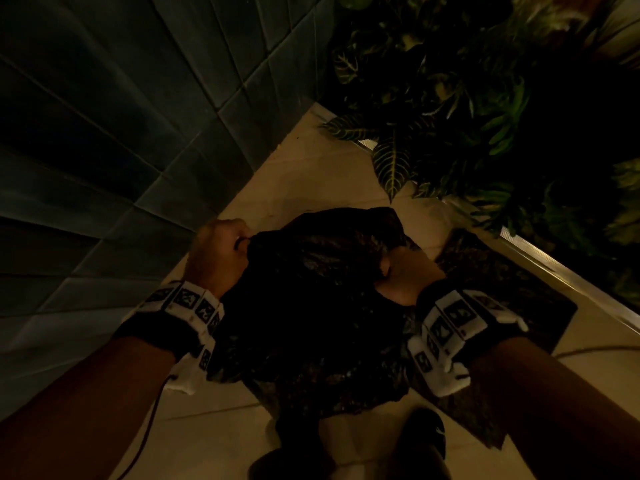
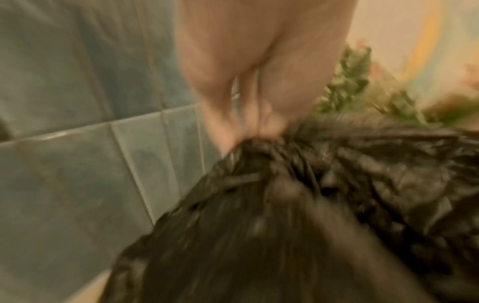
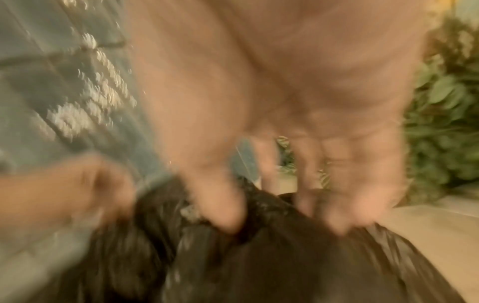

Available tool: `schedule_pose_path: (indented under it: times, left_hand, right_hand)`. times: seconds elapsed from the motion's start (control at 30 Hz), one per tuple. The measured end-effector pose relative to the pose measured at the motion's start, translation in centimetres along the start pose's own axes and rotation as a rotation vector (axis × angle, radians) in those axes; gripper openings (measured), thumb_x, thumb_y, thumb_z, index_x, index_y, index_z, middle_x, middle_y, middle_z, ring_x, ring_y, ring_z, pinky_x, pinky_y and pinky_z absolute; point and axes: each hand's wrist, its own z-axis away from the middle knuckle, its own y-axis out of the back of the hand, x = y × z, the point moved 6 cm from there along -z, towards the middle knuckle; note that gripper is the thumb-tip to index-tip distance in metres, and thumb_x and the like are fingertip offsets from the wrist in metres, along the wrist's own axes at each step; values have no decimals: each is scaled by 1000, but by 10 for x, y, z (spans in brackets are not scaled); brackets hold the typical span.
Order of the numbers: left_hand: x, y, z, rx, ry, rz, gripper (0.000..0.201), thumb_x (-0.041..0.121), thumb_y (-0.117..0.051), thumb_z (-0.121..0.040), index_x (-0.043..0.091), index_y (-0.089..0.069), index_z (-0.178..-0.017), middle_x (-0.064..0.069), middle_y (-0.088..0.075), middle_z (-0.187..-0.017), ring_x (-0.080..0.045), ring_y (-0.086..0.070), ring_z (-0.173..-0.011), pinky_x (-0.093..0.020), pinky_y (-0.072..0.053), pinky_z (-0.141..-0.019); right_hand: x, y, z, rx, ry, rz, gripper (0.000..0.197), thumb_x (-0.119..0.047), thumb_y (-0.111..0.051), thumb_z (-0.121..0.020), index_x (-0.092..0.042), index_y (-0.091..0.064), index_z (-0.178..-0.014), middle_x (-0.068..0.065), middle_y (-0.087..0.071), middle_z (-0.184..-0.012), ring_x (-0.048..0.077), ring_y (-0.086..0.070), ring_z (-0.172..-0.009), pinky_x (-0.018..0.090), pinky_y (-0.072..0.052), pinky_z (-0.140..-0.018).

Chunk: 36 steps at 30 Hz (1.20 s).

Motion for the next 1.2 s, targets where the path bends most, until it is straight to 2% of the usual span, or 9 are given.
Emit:
schedule_pose_path:
  times: [0.13, 0.3, 0.43, 0.67, 0.77, 0.87, 1.03, 1.1, 1.2]
  left_hand:
    - [-19, -1, 3, -92, 143, 51, 14, 14, -57, -86, 11, -69, -92, -19, -69, -104, -38, -62, -101, -37, -46, -86]
    - [-35, -32, 40, -509, 512, 318, 75, 64, -60, -72, 28, -39, -134, 3, -53, -129, -28, -54, -116, -40, -45, -93]
    - [-36, -46, 52, -346, 326, 228, 56, 26, -58, -88, 26, -35, -139, -8, -53, -136, -32, -52, -122, -39, -42, -101]
    - [-52, -28, 88, -47, 331, 538, 43, 28, -54, -93, 27, -46, -135, 2, -50, -136, -19, -53, -117, -40, -47, -99]
    - [-59, -10, 126, 149, 361, 442, 34, 17, -57, -90, 16, -55, -124, -5, -55, -129, -24, -55, -110, -39, -49, -94]
    - [-63, -3, 183, 275, 534, 332, 12, 9, -60, -84, 6, -57, -95, -15, -59, -100, -28, -55, -85, -27, -39, -74]
    - [-46, -105, 255, -410, 1003, 862, 34, 36, -74, -67, 18, -62, -92, -6, -60, -107, -27, -57, -95, -40, -51, -82]
    - [-45, -138, 258, -562, 987, 843, 59, 44, -78, -62, 25, -57, -114, 0, -54, -121, -31, -53, -110, -44, -52, -85]
    - [-55, -171, 230, -526, 913, 1015, 36, 29, -67, -84, 27, -54, -118, -5, -50, -132, -35, -50, -118, -53, -47, -95]
  right_hand:
    - [-50, 15, -3, 5, 226, -360, 79, -36, -68, -76, -36, -25, -142, 4, -39, -143, 25, -40, -131, 36, -37, -106]
    - [-59, -9, -26, -39, 169, -208, 52, -28, -45, -98, -15, -30, -146, 11, -41, -147, 33, -42, -131, 36, -38, -104]
    - [-33, -18, -32, 87, 76, -420, 51, -39, -51, -94, -17, -42, -139, 7, -50, -140, 29, -48, -127, 29, -39, -98]
    - [13, -18, 19, 200, 41, -653, 64, -59, -61, -77, -27, -46, -129, -2, -58, -122, 21, -57, -114, 43, -47, -100]
    - [47, -19, 53, 404, -61, -636, 37, -39, -53, -91, -16, -53, -120, 2, -57, -107, 28, -57, -111, 34, -44, -92]
    - [97, -62, 75, 409, -339, -645, 46, -30, -52, -91, -5, -48, -129, 18, -53, -128, 35, -51, -113, 41, -37, -101]
    - [83, -185, 91, -349, -358, -1033, 82, -57, -74, -58, -22, -47, -127, 3, -53, -121, 28, -52, -102, 41, -44, -85]
    - [71, -216, 83, -362, -310, -979, 120, -64, -84, -30, -29, -36, -134, 0, -50, -128, 26, -53, -105, 37, -48, -77]
    - [72, -228, 45, -179, -233, -1232, 105, -48, -90, -44, -27, -42, -135, -1, -60, -123, 24, -61, -101, 39, -54, -72]
